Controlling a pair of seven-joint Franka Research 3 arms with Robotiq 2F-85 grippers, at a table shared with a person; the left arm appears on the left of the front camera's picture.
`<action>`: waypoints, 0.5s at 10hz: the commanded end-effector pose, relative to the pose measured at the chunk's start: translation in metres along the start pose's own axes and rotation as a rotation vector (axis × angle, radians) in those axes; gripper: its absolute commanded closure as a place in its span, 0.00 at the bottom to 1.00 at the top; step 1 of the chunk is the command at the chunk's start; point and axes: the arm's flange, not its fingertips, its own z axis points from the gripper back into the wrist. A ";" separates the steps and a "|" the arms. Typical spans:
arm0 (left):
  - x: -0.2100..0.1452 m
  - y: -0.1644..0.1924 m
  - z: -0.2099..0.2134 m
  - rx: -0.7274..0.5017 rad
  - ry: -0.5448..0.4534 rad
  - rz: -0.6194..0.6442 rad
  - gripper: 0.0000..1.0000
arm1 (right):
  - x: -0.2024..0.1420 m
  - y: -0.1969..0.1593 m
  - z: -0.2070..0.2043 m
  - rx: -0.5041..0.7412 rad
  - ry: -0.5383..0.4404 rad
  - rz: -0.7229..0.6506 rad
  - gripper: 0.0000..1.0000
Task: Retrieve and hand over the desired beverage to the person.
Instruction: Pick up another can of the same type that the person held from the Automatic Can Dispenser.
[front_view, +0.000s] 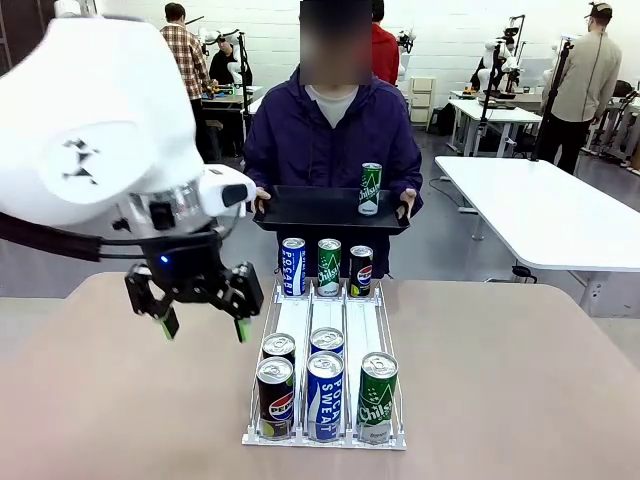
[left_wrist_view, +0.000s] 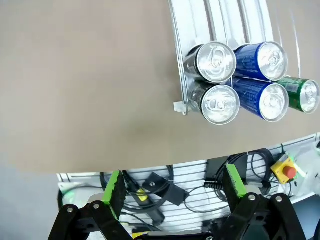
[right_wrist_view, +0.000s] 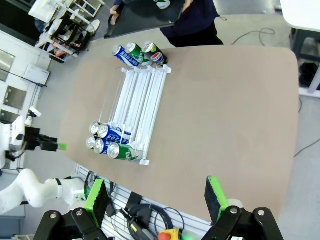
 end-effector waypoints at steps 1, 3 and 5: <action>0.016 -0.019 -0.012 -0.024 0.031 0.058 0.00 | 0.002 -0.001 0.000 -0.002 0.003 0.000 0.00; 0.025 -0.034 -0.035 -0.012 0.050 0.018 0.00 | 0.002 -0.001 0.000 -0.002 0.003 0.000 0.00; 0.033 -0.039 -0.051 -0.026 0.069 -0.037 0.00 | 0.002 -0.001 0.000 -0.002 0.003 0.000 0.00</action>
